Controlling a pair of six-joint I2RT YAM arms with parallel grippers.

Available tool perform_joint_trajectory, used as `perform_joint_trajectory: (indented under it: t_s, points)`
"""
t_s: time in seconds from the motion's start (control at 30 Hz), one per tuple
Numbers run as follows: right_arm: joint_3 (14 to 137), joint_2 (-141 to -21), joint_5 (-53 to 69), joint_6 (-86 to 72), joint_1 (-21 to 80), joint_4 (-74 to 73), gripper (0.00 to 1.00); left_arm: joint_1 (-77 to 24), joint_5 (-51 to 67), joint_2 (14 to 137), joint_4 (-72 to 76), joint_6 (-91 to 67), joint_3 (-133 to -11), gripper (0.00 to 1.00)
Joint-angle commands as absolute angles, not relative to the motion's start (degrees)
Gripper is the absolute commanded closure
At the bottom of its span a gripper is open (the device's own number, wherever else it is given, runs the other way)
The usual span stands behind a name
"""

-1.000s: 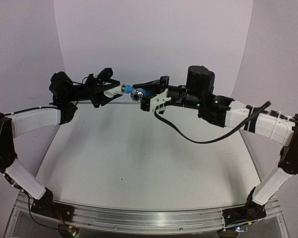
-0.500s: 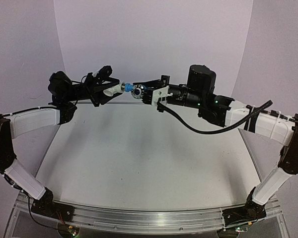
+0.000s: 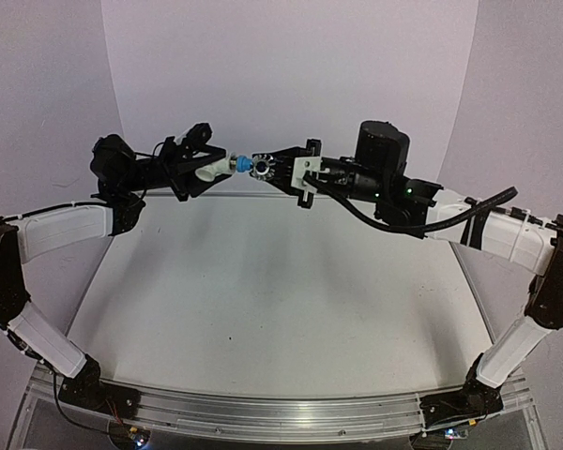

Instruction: Install the water faucets

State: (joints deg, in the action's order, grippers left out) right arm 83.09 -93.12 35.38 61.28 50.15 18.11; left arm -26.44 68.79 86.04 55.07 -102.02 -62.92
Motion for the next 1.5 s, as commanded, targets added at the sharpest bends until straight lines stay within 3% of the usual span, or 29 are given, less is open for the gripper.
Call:
perform_joint_trajectory:
  t_s: [0.0,0.97,1.47]
  points:
    - [86.5,-95.4,39.3,54.7,51.5,22.1,1.00,-29.6,69.1,83.7,57.9,-99.3,-63.4,1.00]
    - [90.6,-100.2,44.6,28.7,51.2,23.0,1.00,-29.8,66.1,81.8,58.0,-92.1,-60.0,1.00]
    - [89.7,-105.4,48.0,2.5,49.7,37.6,1.00,-29.9,63.5,81.3,58.0,-85.8,-59.6,1.00]
